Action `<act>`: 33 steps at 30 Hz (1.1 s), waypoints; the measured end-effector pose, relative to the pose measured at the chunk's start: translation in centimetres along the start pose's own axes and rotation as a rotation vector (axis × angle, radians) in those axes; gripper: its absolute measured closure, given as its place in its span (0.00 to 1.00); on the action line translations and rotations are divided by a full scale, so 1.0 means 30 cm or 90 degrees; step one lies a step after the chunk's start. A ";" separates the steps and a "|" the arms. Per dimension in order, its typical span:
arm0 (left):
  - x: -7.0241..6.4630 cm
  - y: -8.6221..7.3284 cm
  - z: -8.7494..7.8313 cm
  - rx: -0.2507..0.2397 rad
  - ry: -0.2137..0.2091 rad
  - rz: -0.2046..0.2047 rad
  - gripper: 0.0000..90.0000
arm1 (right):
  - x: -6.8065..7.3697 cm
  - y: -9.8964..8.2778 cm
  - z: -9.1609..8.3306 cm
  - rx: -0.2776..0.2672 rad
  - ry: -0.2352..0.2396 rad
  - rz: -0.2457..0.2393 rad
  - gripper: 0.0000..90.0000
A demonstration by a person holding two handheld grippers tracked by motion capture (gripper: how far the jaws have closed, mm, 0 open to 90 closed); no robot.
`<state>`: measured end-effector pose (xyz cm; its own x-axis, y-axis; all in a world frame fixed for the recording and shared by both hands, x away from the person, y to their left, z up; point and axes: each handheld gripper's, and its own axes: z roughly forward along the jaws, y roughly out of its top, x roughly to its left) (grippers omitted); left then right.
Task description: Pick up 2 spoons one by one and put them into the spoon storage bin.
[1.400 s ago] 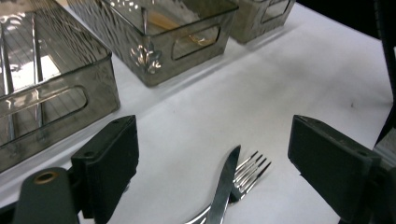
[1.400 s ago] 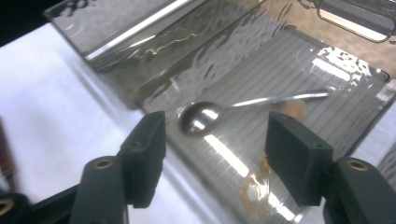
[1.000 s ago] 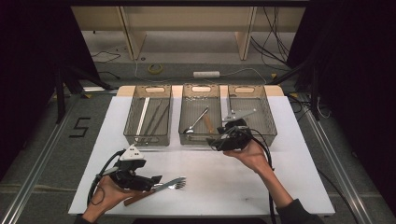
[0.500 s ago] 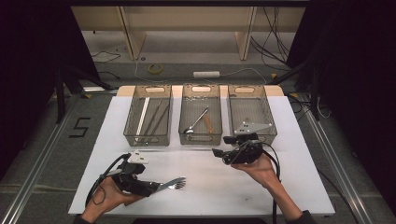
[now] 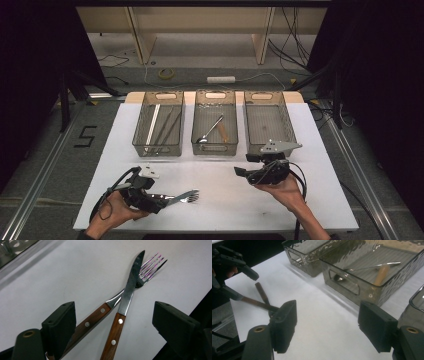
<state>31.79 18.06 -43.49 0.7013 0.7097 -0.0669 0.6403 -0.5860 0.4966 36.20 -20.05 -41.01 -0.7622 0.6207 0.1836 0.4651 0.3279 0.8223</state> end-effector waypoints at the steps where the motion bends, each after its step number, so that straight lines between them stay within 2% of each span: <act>1: 0.000 -0.001 0.001 0.002 -0.001 -0.001 0.21 | 0.000 -0.004 -0.003 -0.002 0.003 0.003 0.36; 11: 0.008 -0.015 0.002 0.018 0.005 -0.006 0.21 | 0.004 -0.050 -0.025 -0.010 0.012 0.020 0.34; 17: 0.013 -0.023 0.006 0.042 0.012 -0.003 0.22 | 0.010 -0.062 -0.028 -0.007 0.014 0.019 0.34; 33: 0.005 -0.056 0.032 0.099 0.010 0.001 0.30 | 0.025 -0.083 -0.042 0.001 0.019 0.016 0.34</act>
<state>31.12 18.76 -45.15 0.6984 0.7138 -0.0520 0.6806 -0.6399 0.3568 33.91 -21.28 -42.23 -0.7635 0.6072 0.2201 0.4849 0.3138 0.8164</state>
